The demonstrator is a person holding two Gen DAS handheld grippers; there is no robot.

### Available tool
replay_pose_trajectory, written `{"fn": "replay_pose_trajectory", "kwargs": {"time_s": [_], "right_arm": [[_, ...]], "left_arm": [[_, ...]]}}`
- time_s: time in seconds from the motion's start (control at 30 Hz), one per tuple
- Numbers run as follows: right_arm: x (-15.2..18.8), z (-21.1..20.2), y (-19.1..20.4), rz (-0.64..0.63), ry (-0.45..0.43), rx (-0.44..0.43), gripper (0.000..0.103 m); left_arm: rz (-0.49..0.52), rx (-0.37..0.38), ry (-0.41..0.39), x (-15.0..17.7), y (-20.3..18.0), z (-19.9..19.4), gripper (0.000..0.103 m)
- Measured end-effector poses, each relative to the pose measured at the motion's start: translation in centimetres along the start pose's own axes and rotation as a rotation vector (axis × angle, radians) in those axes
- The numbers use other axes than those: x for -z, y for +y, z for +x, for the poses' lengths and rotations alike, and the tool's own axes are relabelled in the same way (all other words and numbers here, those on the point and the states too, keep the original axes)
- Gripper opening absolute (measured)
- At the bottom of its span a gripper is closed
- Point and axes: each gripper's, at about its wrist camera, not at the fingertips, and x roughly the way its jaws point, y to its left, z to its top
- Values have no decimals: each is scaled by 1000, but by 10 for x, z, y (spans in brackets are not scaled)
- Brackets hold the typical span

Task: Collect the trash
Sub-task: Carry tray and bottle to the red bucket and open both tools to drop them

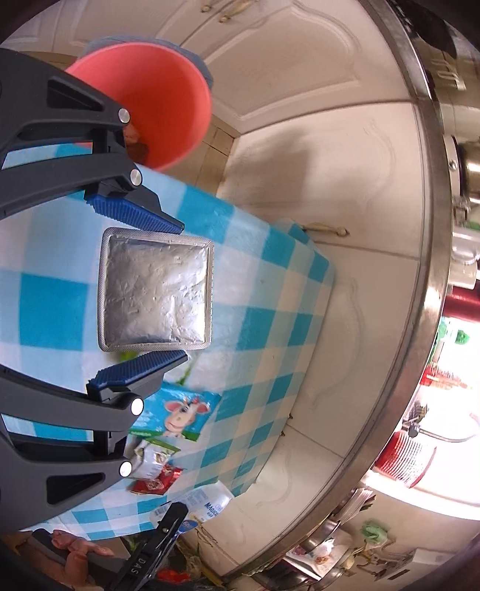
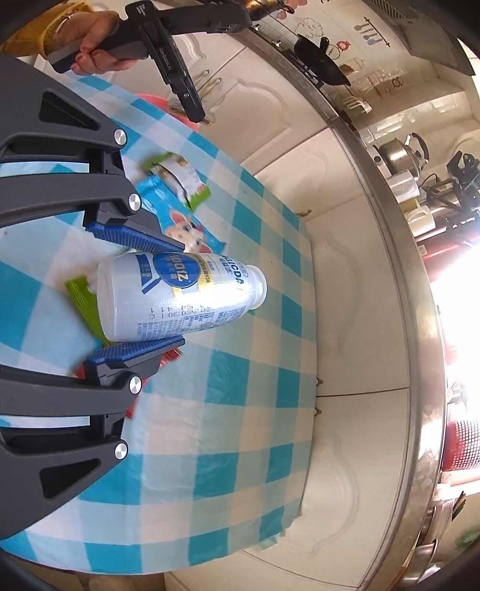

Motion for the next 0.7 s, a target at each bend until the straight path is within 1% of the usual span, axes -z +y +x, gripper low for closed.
{"fn": "replay_pose_trajectory", "kwargs": {"time_s": [0.13, 0.3, 0.4, 0.5, 0.7], "right_arm": [[17, -5, 12, 2, 7, -4, 45], [38, -5, 26, 4, 32, -12, 45], [49, -7, 35, 3, 46, -26, 45], [56, -9, 44, -1, 60, -38, 45], [60, -15, 67, -18, 68, -66, 45]], "left_arm": [[-26, -37, 1, 13, 19, -11, 64], [-23, -91, 0, 31, 34, -23, 64], [-19, -107, 1, 41, 39, -29, 64], [-23, -105, 0, 50, 47, -33, 64], [-40, -137, 8, 66, 66, -41, 64]]}}
